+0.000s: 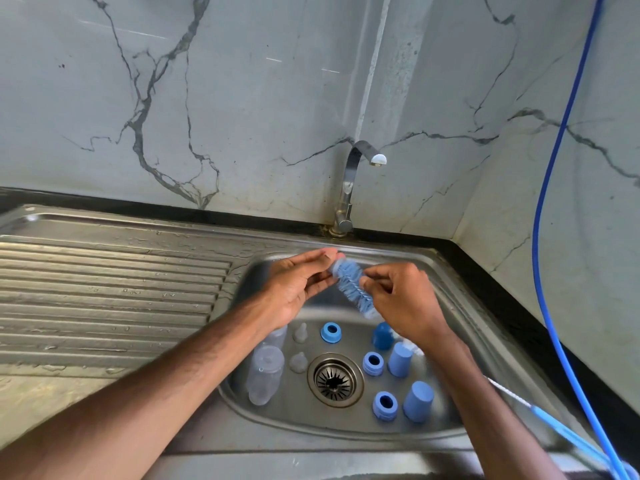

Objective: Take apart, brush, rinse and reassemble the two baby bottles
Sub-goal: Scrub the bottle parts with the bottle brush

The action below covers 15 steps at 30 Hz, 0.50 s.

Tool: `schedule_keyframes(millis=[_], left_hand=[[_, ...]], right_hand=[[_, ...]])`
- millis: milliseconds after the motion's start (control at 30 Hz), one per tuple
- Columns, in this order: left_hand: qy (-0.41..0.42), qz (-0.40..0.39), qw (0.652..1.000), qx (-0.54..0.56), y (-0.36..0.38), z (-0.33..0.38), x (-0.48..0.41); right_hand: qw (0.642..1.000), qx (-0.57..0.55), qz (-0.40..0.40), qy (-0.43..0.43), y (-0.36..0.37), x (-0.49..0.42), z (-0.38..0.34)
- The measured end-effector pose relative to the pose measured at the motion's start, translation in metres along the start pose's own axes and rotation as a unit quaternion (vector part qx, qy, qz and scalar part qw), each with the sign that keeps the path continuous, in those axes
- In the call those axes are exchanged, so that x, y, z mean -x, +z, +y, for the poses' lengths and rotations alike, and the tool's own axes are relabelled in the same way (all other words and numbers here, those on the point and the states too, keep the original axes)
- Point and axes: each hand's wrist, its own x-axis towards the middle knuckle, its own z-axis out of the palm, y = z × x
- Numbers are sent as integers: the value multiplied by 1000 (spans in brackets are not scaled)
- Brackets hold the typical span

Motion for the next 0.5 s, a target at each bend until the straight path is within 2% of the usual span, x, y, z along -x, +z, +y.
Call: schedule_keyframes(millis=[67,100,133,167,233,300,400,500], left_hand=[[7,-44,999,-12,2,-1,1],[13,-62,998,-20,3,-1,1],[19,-71,997,-29,3,-2,0],[26,-70,997,-38,3,-3,0],[31,-31,997,-56,3,-5,0],[30,30,997,-72,1,-6,0],[30,93,993,-69,-2,-4,-2],[30,109,991,-64,-4,-2,-2]], right_hand=[[989,-101,-81,66,-7,-3,2],[972,-173,-119,103,-10,-3,2],[956,-221,-142,127,-12,-2,1],[957,-220,-141,124,-13,-2,2],[991,-77,-84,74,-12,2,1],[998,34,-33,28,-8,9,-8],[994,87,-48,-34,0,17,-22],[990,128,-50,-42,9,16,-28]])
